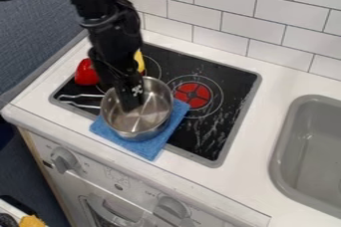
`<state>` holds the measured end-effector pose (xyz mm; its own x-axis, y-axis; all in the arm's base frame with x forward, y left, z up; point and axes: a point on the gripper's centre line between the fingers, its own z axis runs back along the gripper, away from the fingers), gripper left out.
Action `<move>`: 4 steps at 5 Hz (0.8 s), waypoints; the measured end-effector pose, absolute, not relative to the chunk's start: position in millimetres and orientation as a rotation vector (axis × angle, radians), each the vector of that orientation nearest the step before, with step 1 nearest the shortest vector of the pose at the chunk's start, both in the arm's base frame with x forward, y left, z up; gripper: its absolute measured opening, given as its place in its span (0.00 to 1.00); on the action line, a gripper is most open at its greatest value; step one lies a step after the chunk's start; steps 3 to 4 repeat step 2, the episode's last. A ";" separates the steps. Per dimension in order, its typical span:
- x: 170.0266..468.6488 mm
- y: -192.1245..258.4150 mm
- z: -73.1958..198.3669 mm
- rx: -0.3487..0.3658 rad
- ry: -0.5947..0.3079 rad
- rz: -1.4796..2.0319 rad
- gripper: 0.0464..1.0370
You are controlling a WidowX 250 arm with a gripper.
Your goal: Take the pan and put it above the blue mat
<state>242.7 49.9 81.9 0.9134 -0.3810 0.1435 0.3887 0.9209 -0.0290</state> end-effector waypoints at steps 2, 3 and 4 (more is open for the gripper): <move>238.7 51.7 80.5 0.035 -0.132 -0.033 0.96; 238.7 51.7 80.5 0.035 -0.132 -0.033 0.96; 238.7 51.7 80.5 0.035 -0.132 -0.033 0.96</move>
